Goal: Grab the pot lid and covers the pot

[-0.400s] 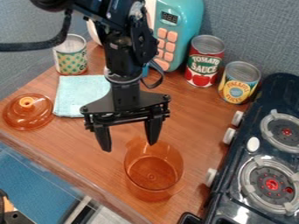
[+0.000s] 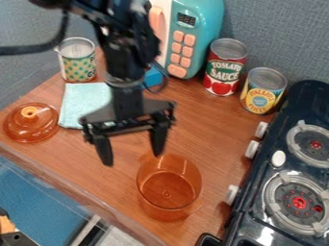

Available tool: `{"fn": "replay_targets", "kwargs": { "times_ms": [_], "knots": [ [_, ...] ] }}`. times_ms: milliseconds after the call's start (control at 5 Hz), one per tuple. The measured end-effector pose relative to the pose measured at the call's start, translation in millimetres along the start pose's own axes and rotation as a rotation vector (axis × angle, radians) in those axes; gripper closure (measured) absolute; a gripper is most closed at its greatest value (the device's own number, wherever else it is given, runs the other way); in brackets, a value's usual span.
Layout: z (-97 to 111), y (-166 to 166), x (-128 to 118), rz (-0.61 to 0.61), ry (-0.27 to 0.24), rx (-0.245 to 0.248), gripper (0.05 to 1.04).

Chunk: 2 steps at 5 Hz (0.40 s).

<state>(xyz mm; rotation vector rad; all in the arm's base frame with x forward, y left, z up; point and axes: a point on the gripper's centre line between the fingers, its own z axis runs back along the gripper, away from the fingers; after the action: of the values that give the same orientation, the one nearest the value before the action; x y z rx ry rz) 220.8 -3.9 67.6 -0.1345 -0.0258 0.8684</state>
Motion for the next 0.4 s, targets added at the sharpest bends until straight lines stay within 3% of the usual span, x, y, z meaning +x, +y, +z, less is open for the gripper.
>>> {"fn": "replay_targets", "kwargs": {
  "times_ms": [200,400],
  "knots": [
    [13,7,12,0.03,-0.017,-0.028,0.083],
    [24,24,28,0.089,-0.036,-0.013,0.083]
  ]
}}
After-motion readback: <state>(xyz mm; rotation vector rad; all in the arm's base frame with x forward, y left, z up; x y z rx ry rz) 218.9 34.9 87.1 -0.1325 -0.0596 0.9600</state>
